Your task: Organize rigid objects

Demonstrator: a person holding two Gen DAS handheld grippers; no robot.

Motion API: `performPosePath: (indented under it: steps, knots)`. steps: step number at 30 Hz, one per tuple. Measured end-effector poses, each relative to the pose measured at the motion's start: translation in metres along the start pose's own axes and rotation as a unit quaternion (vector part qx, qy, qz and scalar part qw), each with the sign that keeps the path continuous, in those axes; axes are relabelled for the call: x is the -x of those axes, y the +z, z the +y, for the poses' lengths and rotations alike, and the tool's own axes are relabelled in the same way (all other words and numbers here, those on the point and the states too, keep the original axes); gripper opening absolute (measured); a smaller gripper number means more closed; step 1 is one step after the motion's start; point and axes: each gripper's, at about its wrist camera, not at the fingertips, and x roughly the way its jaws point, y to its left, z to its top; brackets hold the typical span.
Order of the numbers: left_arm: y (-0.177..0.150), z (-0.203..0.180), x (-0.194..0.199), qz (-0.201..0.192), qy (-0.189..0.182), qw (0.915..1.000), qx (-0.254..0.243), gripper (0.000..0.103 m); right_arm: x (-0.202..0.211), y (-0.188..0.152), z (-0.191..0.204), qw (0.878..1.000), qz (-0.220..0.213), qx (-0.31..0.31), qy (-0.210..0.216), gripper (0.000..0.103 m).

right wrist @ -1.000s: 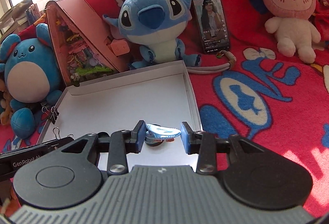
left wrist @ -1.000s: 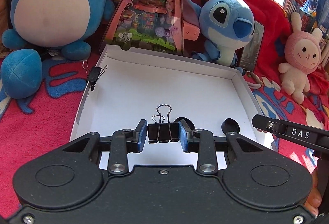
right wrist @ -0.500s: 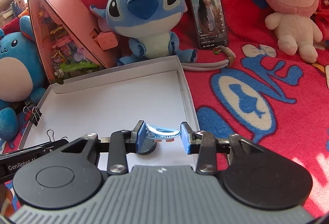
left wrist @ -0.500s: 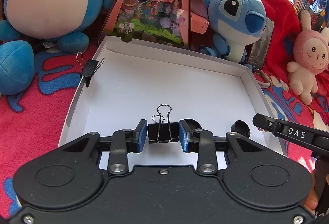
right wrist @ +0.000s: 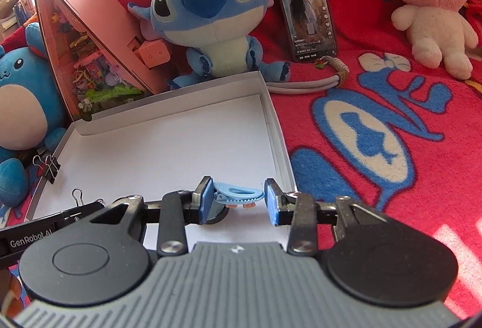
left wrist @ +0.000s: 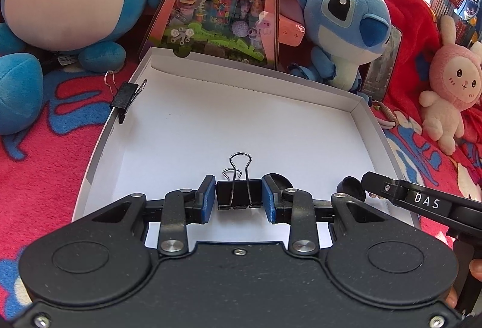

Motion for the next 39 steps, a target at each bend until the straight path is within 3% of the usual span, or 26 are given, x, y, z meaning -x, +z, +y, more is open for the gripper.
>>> performPosePath:
  steps: [23, 26, 39]
  knots:
    - [0.0014, -0.0015, -0.0026, -0.002, -0.01, 0.9999, 0.005, 0.031, -0.0036, 0.0012, 0.0001, 1.0, 0.0, 0.003, 0.004, 0.045]
    - [0.0012, -0.0013, -0.0024, -0.002, -0.01, 0.9999, 0.005, 0.031, -0.0036, 0.0011, 0.0, 1.0, -0.001, 0.003, 0.004, 0.057]
    - [0.0004, -0.0039, -0.0001, -0.004, -0.01, 0.9999, -0.002, 0.037, -0.0024, -0.0002, 0.0041, 1.0, -0.006, 0.018, 0.004, 0.068]
